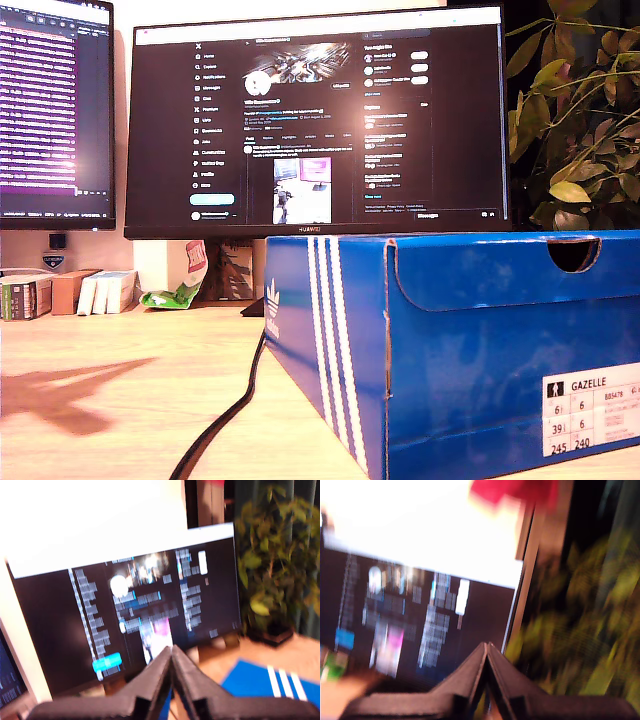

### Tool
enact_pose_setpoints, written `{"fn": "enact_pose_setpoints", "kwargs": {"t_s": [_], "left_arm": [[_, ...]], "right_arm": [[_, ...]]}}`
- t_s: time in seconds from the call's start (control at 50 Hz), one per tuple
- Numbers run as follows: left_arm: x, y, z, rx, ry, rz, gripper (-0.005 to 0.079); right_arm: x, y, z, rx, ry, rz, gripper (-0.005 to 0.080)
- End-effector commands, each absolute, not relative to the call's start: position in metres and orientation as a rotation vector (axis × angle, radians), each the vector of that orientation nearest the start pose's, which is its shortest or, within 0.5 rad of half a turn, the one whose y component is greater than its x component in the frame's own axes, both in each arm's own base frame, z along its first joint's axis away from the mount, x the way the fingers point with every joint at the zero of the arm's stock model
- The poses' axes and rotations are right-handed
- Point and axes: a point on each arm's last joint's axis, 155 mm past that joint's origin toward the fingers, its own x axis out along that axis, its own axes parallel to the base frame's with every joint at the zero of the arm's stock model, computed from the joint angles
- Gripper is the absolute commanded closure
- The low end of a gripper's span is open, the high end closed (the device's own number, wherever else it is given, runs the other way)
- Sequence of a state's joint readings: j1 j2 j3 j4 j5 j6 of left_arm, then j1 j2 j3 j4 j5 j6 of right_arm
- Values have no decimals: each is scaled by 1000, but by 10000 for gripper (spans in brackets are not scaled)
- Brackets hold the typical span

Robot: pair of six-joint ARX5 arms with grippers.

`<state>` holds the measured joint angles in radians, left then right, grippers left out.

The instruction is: Close the blue shoebox by pushing the lid with your left arm and holding the box in place with your right arm

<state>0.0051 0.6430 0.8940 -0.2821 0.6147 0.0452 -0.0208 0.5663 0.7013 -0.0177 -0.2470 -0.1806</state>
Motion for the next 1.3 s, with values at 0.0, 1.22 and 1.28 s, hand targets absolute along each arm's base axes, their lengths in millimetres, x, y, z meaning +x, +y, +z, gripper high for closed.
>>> {"fn": "enact_pose_setpoints", "kwargs": {"t_s": [0.0, 1.22, 1.28], "left_arm": [[252, -105, 354, 34, 38, -613, 762], [217, -75, 265, -183, -40, -430, 762], [217, -69, 264, -184, -55, -396, 762]], "right_arm": [[280, 32, 356, -165, -127, 192, 764], [240, 24, 255, 57, -118, 166, 764], [240, 21, 247, 60, -111, 149, 764]]}}
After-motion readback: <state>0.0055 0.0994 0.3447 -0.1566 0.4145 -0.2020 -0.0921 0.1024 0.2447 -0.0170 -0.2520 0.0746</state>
